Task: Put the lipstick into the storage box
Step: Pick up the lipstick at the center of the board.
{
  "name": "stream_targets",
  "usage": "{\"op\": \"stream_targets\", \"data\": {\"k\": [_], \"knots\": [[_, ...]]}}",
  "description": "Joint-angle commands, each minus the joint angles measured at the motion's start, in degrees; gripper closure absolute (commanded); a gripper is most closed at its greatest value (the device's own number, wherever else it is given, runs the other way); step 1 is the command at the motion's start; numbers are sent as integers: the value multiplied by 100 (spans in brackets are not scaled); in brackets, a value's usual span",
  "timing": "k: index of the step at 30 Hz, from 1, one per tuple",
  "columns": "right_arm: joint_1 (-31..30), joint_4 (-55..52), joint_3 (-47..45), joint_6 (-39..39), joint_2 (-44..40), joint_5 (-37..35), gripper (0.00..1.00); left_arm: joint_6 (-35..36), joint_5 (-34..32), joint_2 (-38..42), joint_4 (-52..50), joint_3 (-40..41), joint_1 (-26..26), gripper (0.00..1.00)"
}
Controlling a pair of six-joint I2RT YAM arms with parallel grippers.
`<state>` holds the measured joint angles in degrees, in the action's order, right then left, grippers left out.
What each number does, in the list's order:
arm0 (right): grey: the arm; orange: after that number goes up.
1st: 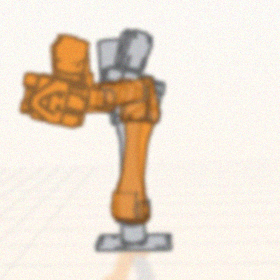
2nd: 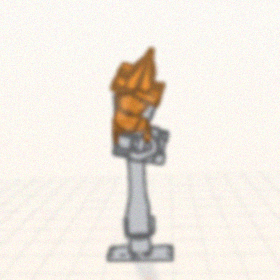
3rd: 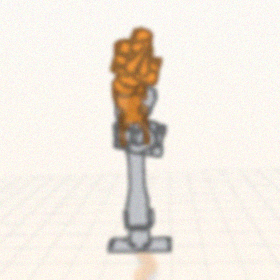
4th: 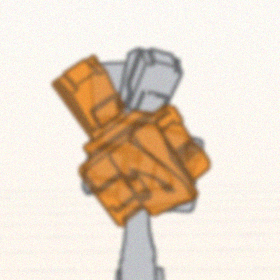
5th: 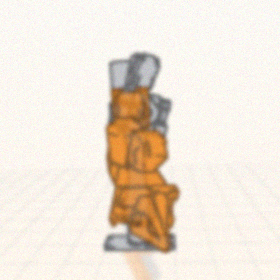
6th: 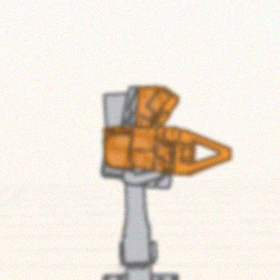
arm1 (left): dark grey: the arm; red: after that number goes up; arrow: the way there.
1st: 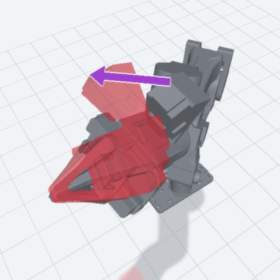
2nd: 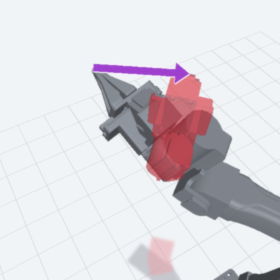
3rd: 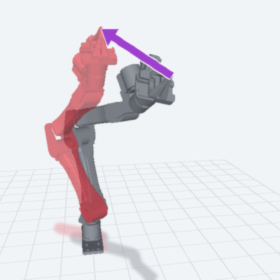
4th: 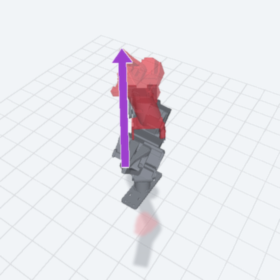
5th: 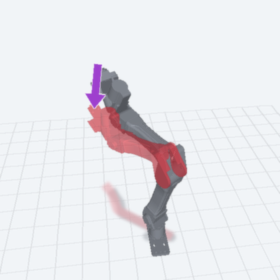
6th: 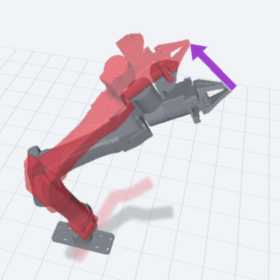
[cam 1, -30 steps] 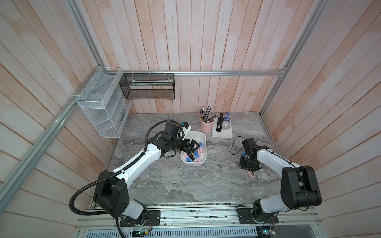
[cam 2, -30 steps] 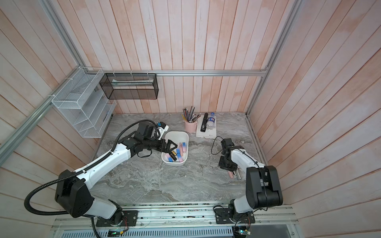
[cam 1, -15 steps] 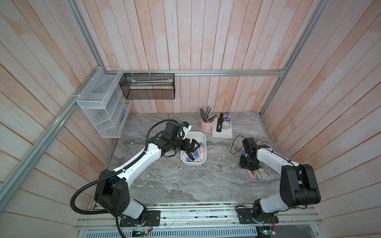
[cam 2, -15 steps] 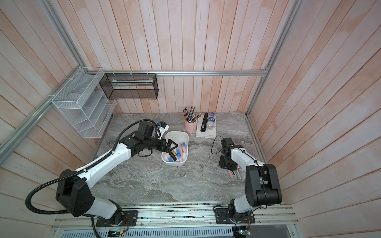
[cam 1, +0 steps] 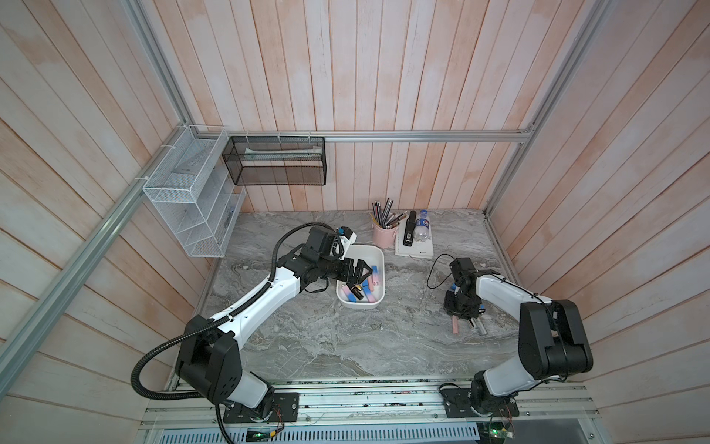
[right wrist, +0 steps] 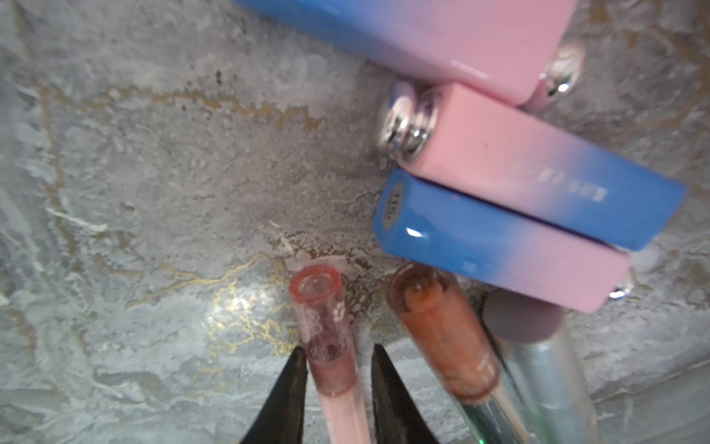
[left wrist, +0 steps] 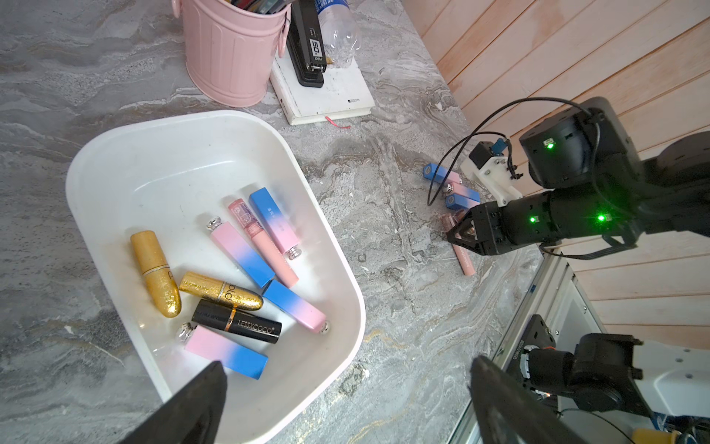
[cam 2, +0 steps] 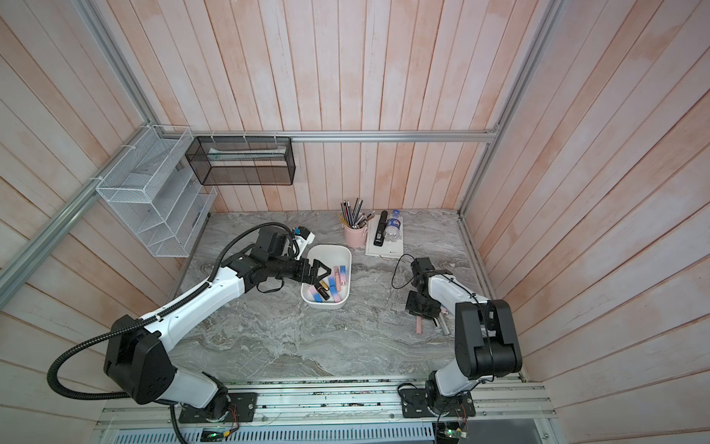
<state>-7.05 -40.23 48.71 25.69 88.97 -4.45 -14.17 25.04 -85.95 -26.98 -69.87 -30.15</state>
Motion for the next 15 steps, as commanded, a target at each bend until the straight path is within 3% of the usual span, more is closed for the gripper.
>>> {"op": "stream_targets", "data": {"k": [1,8,15], "knots": [[-102,39,-90,111,12,107,75,74,2,42,68,-25,27,0],[-502,-20,179,229,235,109,80,76,7,17,53,-101,41,0],[-952,-302,1092,331,456,80,81,72,-59,7,13,-146,43,0]]}}
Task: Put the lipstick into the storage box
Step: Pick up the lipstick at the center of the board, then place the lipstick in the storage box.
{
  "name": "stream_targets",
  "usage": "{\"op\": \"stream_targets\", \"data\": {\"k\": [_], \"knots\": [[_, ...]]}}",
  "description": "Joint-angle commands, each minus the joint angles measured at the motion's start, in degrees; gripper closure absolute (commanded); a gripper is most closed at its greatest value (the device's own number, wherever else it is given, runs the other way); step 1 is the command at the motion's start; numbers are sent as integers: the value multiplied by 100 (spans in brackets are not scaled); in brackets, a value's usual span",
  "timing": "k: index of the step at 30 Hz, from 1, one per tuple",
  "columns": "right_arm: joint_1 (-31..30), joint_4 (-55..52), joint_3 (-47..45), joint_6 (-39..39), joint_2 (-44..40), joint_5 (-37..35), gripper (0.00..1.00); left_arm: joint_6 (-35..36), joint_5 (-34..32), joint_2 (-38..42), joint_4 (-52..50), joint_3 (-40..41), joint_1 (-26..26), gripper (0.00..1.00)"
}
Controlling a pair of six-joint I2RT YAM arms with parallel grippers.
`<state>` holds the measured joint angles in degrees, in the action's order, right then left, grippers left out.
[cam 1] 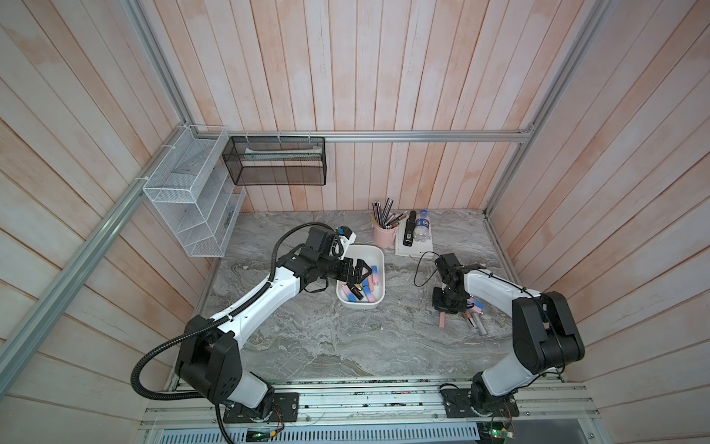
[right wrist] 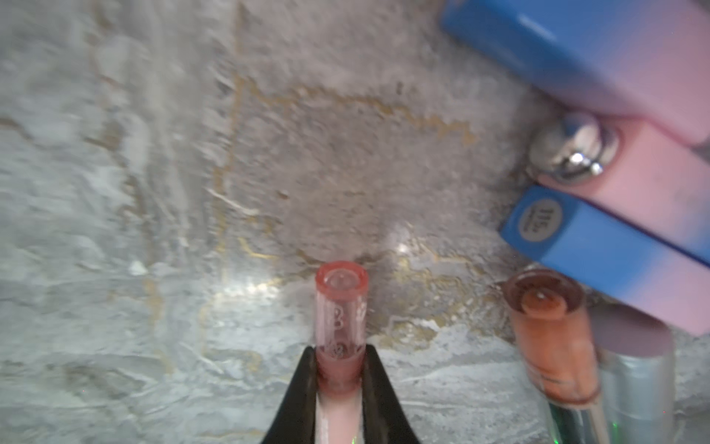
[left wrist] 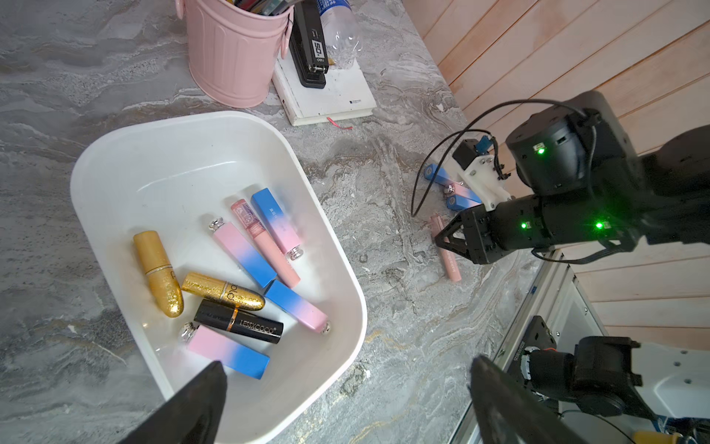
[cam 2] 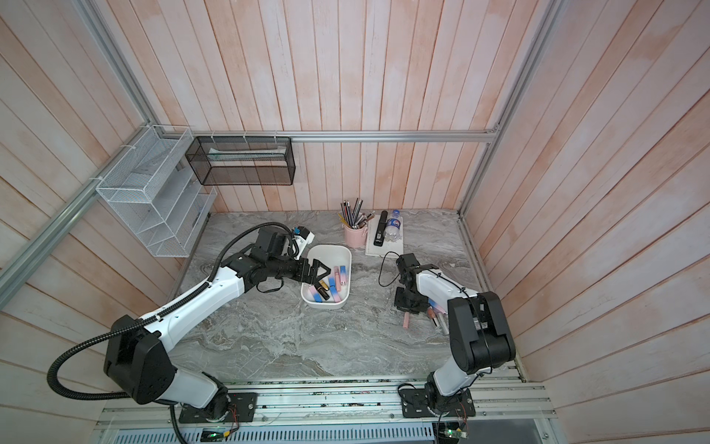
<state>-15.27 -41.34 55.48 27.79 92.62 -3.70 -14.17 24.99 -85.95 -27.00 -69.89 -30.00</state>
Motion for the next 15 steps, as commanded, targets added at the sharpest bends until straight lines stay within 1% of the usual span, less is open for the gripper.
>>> {"op": "stream_targets", "data": {"k": [1,8,15], "knots": [[-171,-214,539,121,124,11,81,71,-53,4,-2,-158,29,0],[-520,-340,1730,174,540,122,81,121,-170,18,-158,-321,30,0],[-1115,-408,3188,157,1436,316,81,138,-336,129,-280,-385,51,0]]}}
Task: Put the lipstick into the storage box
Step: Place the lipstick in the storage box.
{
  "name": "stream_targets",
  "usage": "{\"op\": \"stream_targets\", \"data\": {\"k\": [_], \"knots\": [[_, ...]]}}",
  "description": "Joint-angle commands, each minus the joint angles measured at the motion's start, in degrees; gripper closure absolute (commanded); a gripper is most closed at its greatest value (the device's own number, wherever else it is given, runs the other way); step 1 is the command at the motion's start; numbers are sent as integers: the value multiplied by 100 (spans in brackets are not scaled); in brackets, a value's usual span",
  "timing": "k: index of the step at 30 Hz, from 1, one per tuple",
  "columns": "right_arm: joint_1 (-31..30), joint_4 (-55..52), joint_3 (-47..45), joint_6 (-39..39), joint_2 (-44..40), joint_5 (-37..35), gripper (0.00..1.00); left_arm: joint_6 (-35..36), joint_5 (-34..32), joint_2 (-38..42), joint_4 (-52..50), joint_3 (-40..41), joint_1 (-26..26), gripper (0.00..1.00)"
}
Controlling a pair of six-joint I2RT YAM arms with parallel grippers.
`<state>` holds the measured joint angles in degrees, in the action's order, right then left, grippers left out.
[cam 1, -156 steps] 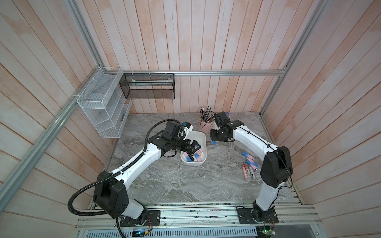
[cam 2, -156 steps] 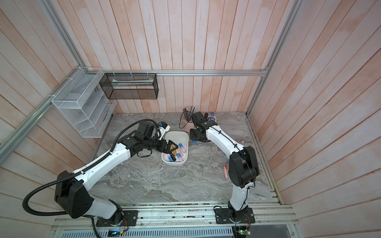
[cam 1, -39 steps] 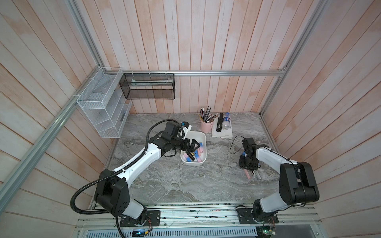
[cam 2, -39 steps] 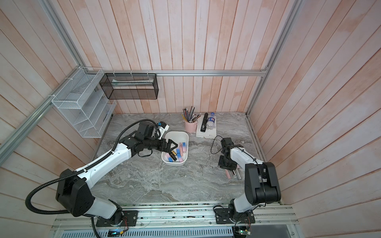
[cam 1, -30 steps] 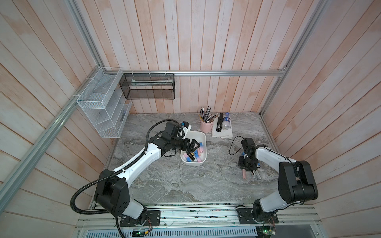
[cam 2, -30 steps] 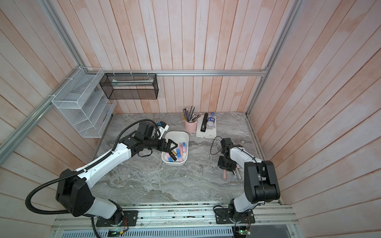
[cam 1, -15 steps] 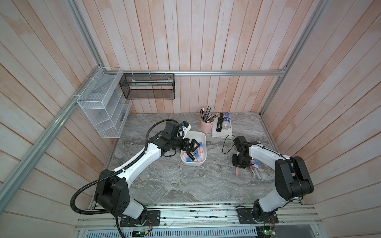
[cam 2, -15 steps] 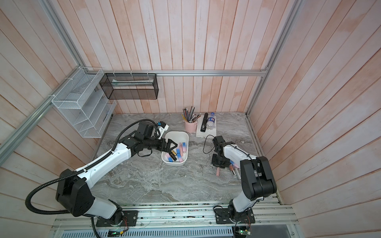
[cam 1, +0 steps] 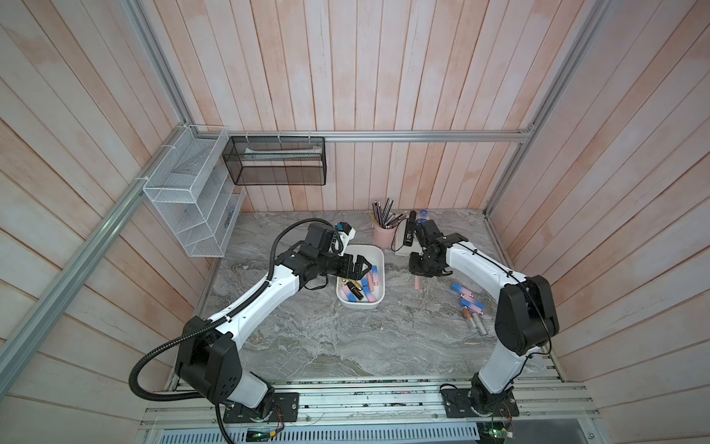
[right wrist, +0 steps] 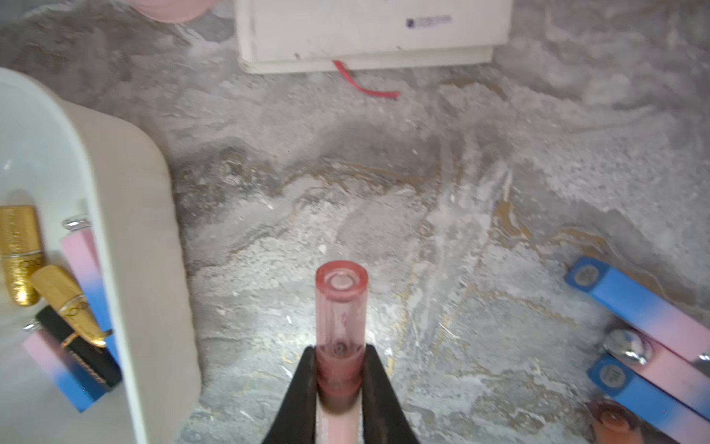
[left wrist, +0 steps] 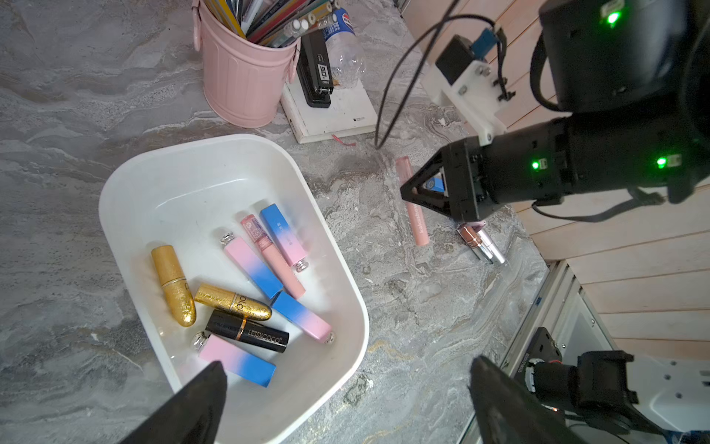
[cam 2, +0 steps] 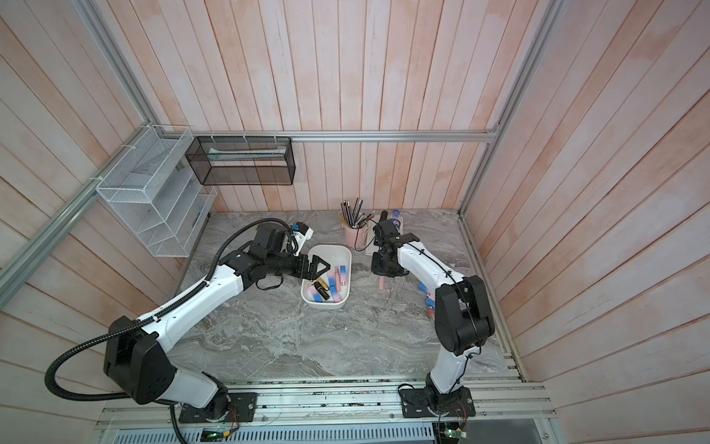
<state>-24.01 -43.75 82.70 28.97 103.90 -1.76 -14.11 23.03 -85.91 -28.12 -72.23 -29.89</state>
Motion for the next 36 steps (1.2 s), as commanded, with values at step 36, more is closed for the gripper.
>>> {"op": "stream_targets", "data": {"k": [36], "knots": [[-1165,-599,1893,-515,1148,61,70,4,-436,539,-41,221,105,0]]}}
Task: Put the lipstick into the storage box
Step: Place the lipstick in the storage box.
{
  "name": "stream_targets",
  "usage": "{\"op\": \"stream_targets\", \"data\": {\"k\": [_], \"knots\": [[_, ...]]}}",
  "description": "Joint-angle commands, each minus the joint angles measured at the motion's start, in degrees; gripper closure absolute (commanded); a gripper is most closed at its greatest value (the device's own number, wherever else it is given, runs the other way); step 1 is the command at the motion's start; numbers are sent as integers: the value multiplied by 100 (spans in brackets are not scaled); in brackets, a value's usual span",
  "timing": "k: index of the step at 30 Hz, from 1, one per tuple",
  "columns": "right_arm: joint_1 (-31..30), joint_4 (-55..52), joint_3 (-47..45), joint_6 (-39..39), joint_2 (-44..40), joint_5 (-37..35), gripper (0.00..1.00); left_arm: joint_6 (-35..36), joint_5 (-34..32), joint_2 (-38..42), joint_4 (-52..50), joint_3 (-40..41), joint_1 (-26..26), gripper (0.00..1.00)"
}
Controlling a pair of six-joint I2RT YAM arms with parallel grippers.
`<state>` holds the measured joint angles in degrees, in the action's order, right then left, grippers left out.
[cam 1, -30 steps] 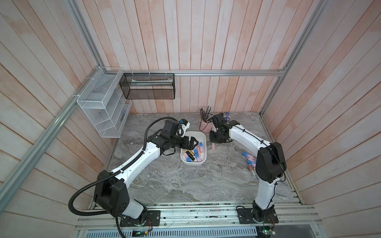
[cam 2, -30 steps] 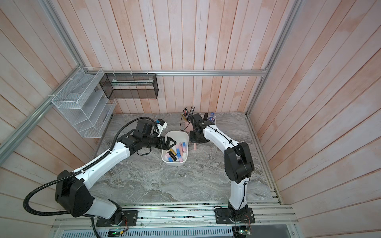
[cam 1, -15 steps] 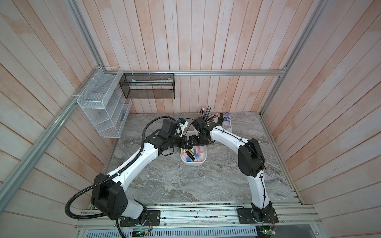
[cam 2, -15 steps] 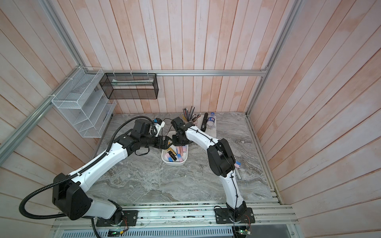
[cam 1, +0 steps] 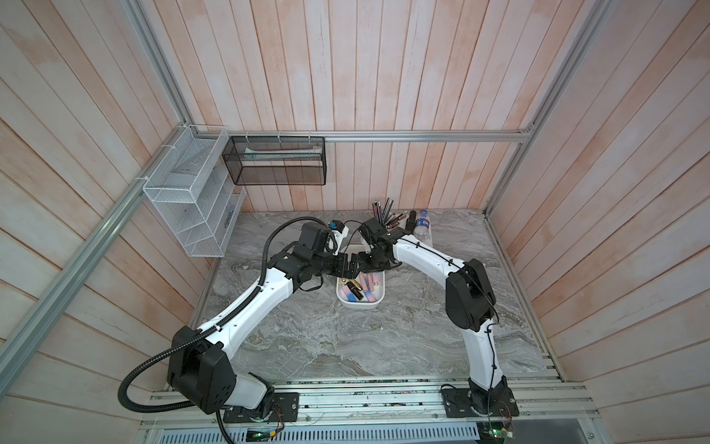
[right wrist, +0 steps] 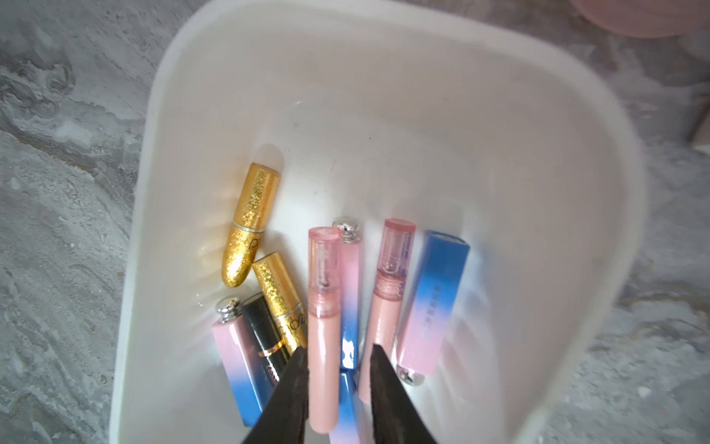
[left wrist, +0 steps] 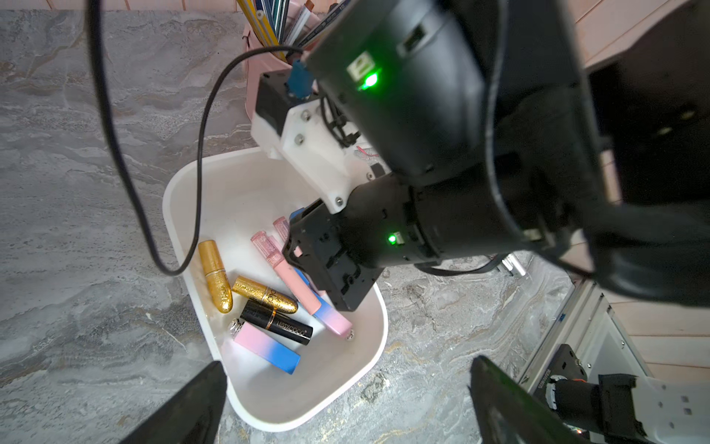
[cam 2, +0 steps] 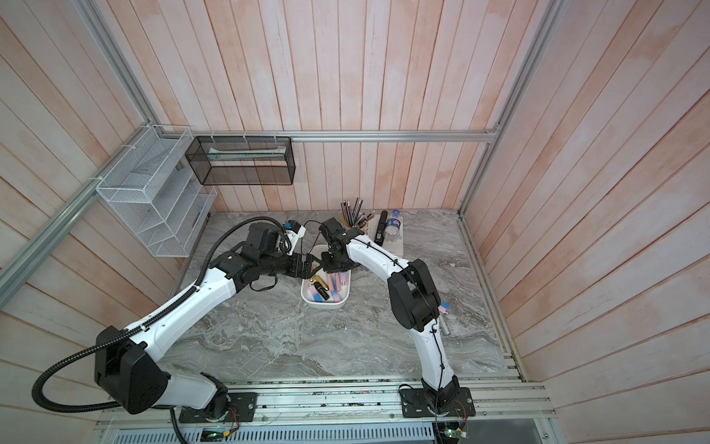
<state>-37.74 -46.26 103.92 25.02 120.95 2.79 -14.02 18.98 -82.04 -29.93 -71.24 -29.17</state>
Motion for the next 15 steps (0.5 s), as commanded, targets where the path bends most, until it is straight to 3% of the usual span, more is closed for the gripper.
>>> {"op": "stream_targets", "data": {"k": [1,10,15], "knots": [[332,-343,-491,-120,-818,-490,70,-9,-28,161,153,142,25,0],[2200,-99,-3716,-104,-3120,-876,67,55,45,164,257,222,35,0],[3263,28,-4790,-63,-4026,-873,62,82,184,73,356,217,34,0]]}}
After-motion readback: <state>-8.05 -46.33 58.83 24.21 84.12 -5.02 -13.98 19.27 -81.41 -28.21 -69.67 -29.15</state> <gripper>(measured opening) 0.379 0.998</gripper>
